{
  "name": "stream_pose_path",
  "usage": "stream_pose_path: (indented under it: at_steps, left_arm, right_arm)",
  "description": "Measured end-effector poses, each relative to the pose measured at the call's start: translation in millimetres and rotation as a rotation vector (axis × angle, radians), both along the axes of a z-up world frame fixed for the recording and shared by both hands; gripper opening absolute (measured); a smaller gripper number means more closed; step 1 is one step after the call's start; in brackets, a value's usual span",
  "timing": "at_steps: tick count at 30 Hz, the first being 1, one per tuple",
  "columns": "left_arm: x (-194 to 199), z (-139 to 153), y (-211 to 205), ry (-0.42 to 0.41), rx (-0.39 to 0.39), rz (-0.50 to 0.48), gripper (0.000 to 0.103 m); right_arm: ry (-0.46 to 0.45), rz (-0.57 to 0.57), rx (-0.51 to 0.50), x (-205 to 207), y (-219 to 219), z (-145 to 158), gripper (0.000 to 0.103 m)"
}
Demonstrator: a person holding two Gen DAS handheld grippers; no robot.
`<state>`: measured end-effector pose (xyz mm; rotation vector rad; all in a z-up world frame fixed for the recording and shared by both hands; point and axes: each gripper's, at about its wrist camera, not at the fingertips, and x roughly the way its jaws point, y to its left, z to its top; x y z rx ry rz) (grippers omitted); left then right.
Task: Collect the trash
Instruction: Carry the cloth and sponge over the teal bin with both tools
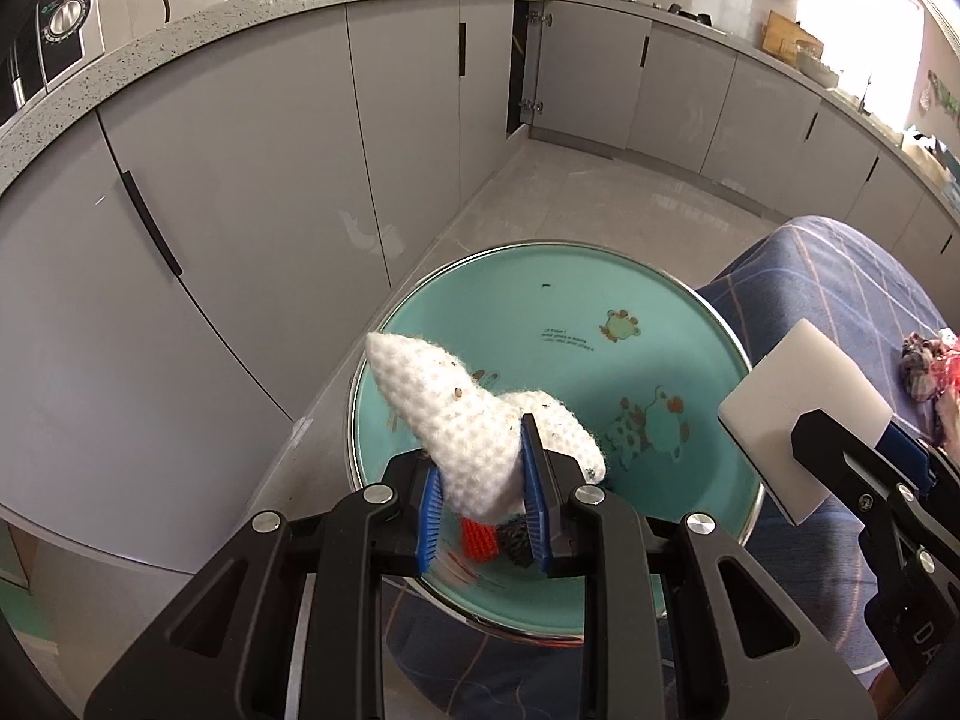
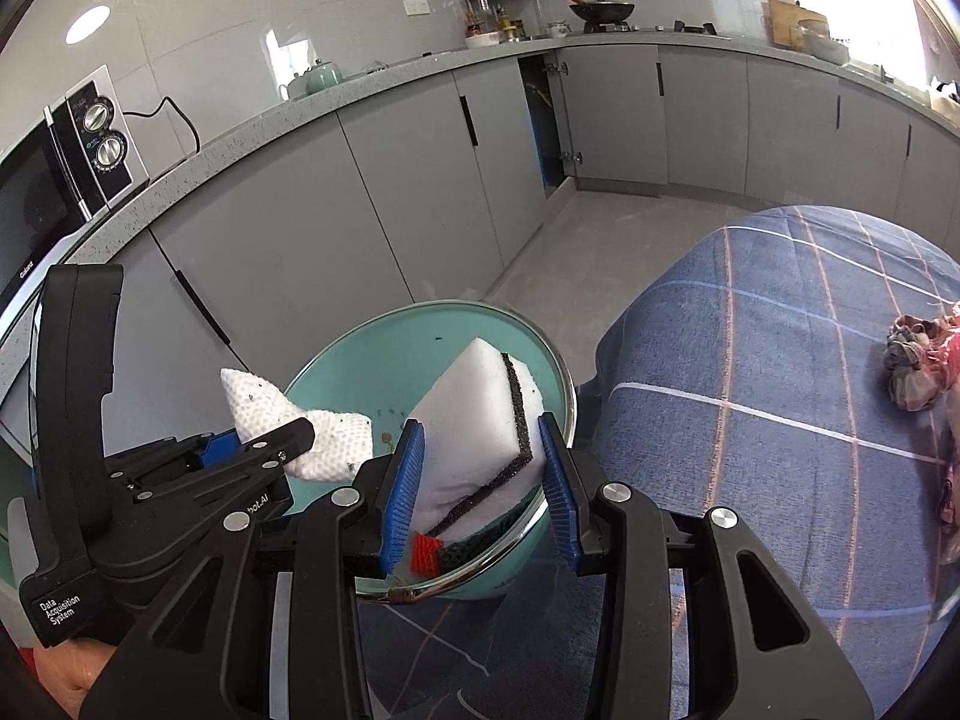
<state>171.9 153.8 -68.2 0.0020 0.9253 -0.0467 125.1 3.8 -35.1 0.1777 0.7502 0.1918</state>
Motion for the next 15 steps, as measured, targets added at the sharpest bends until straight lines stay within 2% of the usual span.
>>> stream_pose_path:
  at_steps: [10, 15]
  left_arm:
    - [13, -14, -3, 0.035, 0.039, 0.008, 0.024]
    - [18, -20, -2, 0.06, 0.032, 0.02, 0.024]
  right_arm:
    - [0.051, 0.004, 0.015, 18, 0, -14, 0.039]
    - [0.083, 0.014, 0.019, 27, 2, -23, 0.04]
